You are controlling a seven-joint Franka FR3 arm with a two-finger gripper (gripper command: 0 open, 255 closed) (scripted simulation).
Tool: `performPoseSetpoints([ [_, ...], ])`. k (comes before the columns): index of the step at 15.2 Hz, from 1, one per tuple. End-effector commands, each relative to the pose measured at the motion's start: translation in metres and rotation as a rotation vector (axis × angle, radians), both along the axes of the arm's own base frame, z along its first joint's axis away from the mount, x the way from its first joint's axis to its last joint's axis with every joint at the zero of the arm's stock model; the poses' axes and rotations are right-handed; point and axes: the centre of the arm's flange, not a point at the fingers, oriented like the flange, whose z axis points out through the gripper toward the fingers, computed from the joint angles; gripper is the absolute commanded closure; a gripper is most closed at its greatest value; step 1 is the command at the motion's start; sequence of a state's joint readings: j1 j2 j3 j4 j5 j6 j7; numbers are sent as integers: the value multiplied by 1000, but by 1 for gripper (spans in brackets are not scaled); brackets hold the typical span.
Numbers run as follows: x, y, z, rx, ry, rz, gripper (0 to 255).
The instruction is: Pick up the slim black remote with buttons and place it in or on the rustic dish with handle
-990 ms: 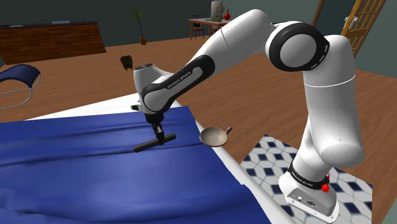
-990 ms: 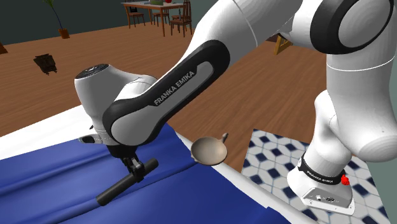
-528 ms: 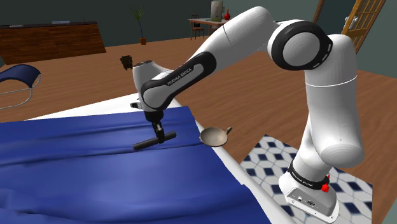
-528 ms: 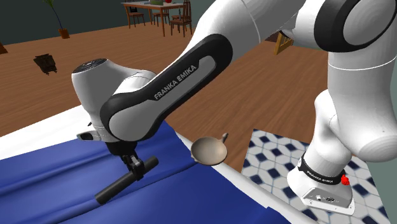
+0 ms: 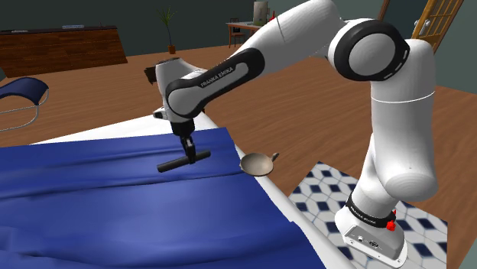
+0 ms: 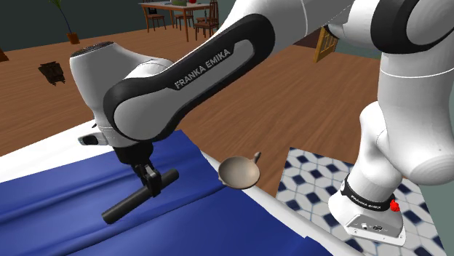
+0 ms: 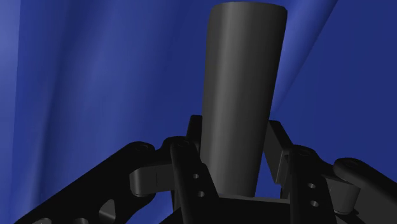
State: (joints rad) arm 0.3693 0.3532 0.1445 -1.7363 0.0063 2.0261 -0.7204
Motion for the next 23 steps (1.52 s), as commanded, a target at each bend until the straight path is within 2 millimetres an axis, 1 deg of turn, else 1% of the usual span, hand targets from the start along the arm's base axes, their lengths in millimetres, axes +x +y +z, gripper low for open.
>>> performPoseSetpoints([
  [1, 0, 0, 11, 0, 0, 0, 255],
  [11, 0, 0, 64, 0, 0, 0, 255],
  [12, 0, 0, 66, 0, 0, 0, 255],
  [23, -98, -107, 61, 0, 0, 0, 255],
])
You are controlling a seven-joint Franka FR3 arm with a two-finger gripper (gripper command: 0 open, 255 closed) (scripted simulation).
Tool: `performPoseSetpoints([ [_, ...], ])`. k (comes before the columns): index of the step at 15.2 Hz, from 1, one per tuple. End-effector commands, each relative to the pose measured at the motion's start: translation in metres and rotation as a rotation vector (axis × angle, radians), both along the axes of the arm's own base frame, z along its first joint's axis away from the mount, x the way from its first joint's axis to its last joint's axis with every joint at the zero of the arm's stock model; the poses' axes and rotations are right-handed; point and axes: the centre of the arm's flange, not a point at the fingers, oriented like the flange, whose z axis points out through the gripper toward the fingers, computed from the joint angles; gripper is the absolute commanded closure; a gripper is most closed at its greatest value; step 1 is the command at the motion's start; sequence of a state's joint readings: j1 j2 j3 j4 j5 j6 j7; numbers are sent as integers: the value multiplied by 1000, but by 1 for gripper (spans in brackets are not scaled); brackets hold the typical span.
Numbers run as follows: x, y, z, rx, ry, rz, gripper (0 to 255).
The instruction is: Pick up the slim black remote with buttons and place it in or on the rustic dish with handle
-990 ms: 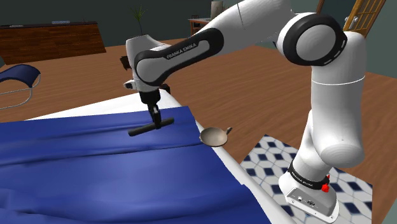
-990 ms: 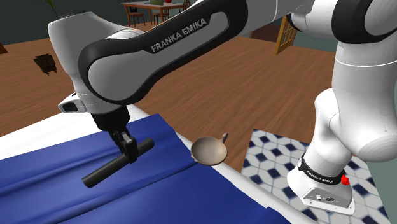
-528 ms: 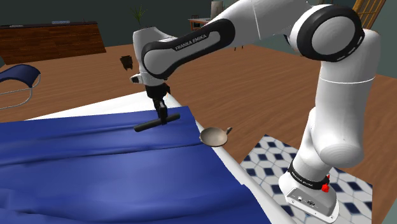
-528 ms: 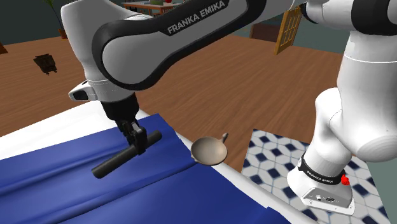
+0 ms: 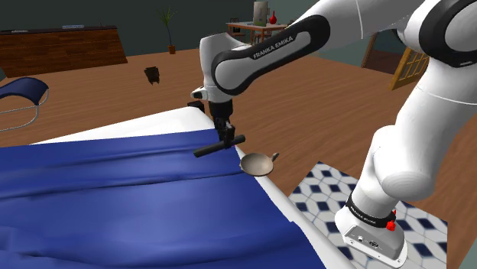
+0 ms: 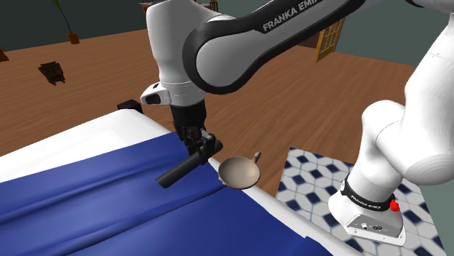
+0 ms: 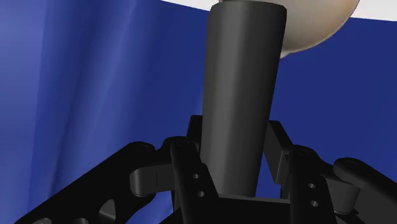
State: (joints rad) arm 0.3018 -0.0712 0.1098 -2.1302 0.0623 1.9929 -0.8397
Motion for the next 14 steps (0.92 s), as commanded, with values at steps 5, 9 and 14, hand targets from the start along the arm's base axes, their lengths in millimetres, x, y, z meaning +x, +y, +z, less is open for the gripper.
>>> performPoseSetpoints([
  [5, -53, -57, -4, 1, 0, 1, 255],
  [9, -89, -96, -5, 1, 0, 1, 255],
  [14, -102, -111, -27, 1, 0, 1, 255],
])
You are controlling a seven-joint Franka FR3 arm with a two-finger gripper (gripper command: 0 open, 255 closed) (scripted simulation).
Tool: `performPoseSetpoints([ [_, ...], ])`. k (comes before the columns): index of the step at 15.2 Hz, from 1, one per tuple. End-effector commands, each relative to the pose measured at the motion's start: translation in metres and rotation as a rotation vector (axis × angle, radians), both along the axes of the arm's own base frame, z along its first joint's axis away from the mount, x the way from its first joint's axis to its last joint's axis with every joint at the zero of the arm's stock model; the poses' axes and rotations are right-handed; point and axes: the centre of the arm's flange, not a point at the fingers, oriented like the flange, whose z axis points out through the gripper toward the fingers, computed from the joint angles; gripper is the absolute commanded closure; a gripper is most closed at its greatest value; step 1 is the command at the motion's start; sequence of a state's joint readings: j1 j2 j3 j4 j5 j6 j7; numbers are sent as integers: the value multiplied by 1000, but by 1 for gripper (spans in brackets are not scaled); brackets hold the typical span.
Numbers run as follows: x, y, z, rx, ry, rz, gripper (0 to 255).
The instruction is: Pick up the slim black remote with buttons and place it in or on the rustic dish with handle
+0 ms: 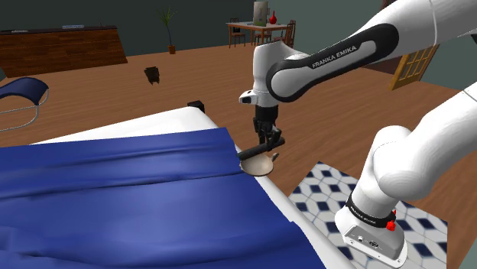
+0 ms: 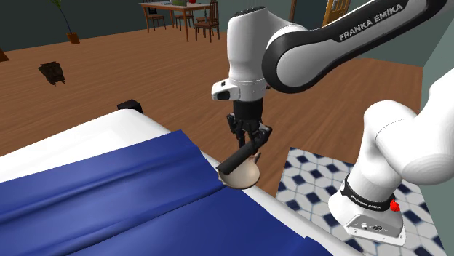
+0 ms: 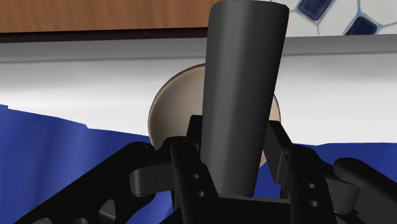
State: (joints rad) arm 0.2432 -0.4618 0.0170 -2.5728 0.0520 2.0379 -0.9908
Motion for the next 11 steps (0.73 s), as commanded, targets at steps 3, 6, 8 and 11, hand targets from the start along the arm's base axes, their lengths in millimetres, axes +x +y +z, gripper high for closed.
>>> performPoseSetpoints([
  [3, 0, -1, -22, 0, -1, 0, 255],
  [6, 0, -1, -38, 0, -1, 0, 255],
  [8, 0, -1, -45, 0, -1, 0, 255],
  [11, 0, -1, -45, 0, -1, 0, 255],
])
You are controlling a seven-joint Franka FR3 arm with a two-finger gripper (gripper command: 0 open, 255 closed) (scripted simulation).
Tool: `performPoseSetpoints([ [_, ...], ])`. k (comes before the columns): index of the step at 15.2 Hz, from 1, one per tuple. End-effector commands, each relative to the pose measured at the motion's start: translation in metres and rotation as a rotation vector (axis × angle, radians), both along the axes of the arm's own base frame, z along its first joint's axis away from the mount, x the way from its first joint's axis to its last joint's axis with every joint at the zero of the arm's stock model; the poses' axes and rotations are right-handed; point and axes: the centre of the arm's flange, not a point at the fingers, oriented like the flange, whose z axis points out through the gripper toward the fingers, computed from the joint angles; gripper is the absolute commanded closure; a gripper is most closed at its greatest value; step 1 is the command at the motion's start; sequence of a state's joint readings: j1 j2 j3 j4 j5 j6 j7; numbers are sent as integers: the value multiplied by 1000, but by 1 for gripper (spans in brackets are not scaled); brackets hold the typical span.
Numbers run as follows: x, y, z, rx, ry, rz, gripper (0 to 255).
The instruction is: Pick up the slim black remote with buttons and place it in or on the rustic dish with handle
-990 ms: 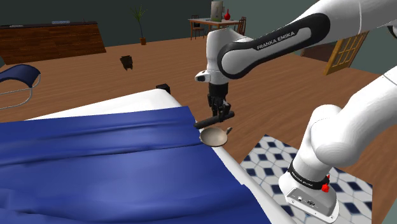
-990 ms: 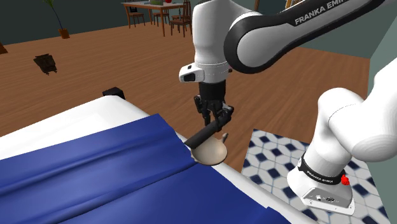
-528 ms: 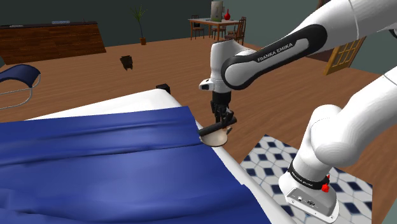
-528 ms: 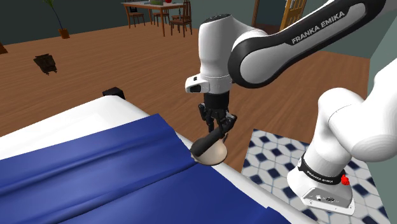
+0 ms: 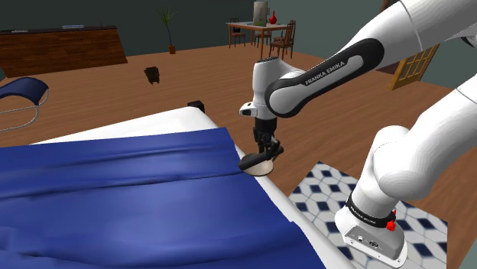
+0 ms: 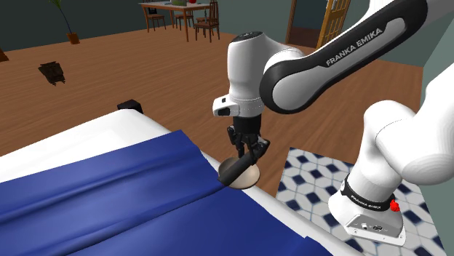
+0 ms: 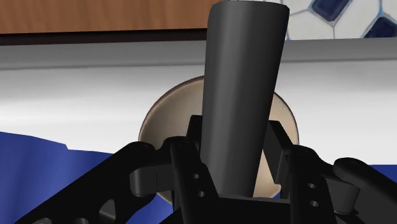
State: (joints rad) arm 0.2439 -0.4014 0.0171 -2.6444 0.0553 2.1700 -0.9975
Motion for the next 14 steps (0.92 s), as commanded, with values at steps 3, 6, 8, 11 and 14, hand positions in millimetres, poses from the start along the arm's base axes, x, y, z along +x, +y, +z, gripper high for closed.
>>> performPoseSetpoints([
  [3, 0, 0, -1, 0, 0, 0, 255],
  [6, 0, 0, -1, 0, 0, 0, 0],
  [8, 0, 0, -1, 0, 0, 0, 0],
  [11, 1, 0, 13, 0, 0, 0, 0],
  [14, 4, -1, 49, 0, 0, 0, 0],
])
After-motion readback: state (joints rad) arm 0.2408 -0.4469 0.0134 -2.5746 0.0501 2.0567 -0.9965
